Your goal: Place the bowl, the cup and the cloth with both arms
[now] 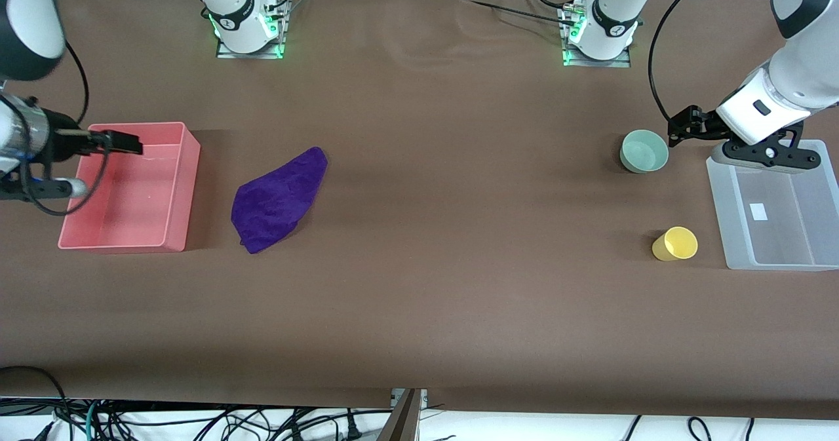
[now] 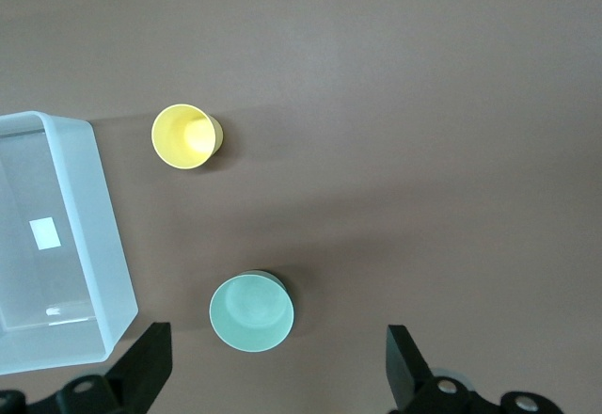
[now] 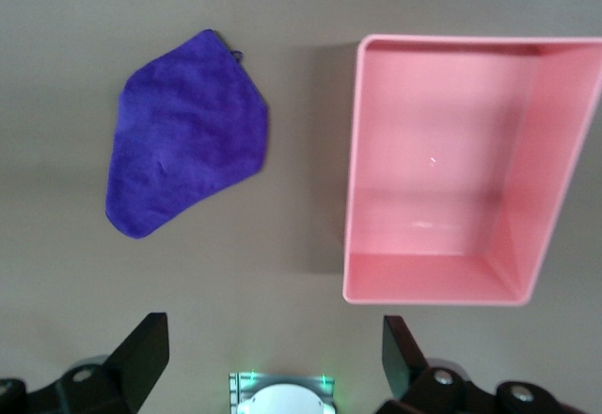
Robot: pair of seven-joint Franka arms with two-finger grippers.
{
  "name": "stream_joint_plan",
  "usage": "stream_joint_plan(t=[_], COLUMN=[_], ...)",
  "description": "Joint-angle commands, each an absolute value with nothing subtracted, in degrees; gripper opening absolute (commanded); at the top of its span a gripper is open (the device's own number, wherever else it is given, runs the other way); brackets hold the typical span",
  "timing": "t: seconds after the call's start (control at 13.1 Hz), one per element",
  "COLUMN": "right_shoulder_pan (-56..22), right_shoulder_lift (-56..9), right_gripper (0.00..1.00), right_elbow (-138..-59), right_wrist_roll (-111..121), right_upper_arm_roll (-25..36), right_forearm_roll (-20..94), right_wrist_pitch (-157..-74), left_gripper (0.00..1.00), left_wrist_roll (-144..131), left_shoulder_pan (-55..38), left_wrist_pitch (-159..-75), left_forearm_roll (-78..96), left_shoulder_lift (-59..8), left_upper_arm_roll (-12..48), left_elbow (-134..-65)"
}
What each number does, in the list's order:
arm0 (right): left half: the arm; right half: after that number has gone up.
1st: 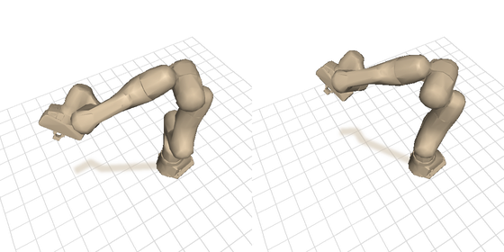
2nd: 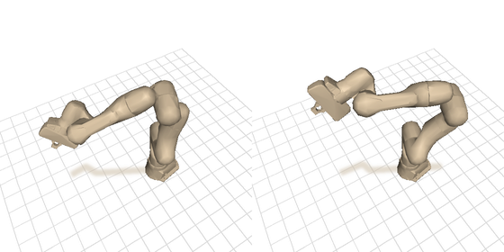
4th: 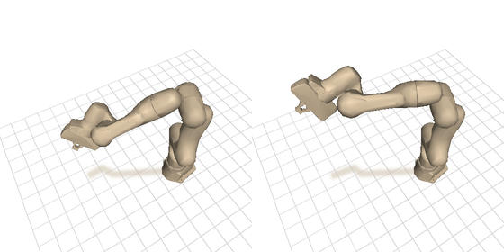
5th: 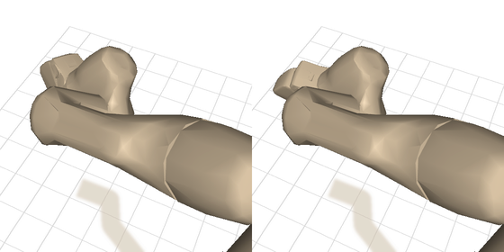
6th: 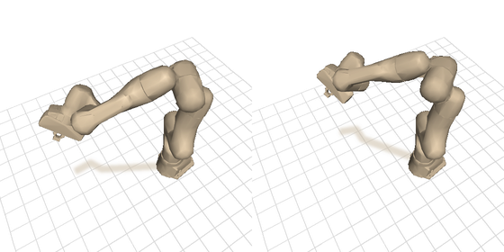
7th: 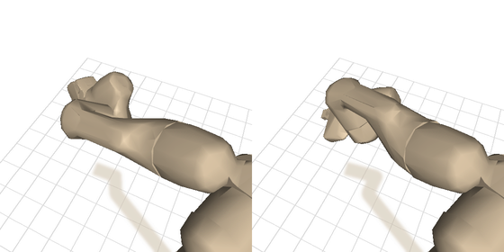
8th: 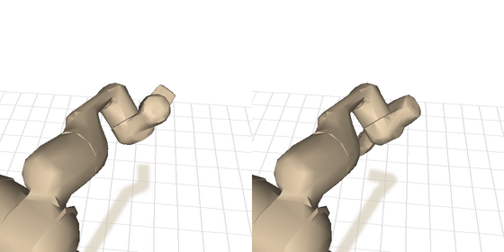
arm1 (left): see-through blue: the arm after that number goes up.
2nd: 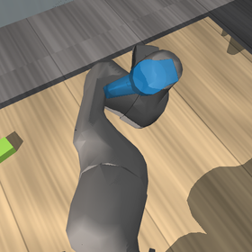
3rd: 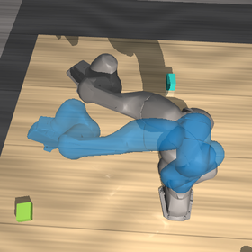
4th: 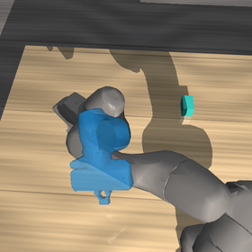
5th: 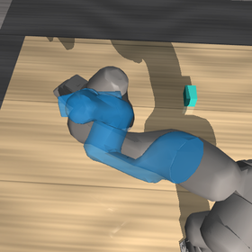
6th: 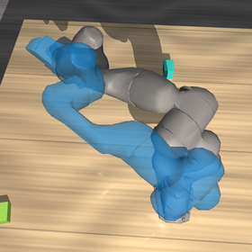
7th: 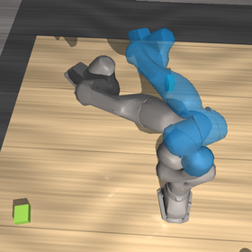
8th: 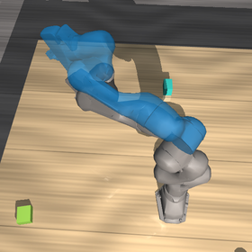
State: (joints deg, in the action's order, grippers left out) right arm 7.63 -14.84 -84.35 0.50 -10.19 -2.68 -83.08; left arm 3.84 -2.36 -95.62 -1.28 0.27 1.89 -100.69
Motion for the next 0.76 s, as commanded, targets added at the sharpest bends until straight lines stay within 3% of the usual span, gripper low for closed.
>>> stream_joint_plan(t=[0.0,0.38,0.69], right_shoulder_pan=[6.86,6.77,6.51], right_shoulder_lift=[-13.71,-15.91,-16.78], right_gripper=[1.00,1.00,1.00], right_elbow=[-90.68,-102.71,-110.64], right_wrist_roll=[-2.35,-12.74,-12.83], right_upper_arm_roll=[-12.91,-16.87,-17.58], right_forearm_roll=[-2.20,-2.20,-2.29], right_wrist_pitch=[-89.27,-105.78,-115.82], left_gripper=[1.00,1.00,1.00], left_wrist_roll=[3.43,5.53,21.15], left_shoulder_pan=[-2.46,-0.19,2.89], left_wrist_pitch=[-94.04,-90.18,-91.40], left_forearm_roll=[-0.18,-2.63,-7.82], left_shoulder_lift=[0.35,-1.49,-8.86], left_upper_arm_roll=[1.67,1.49,1.41], left_elbow=[-99.67,-102.91,-103.36])
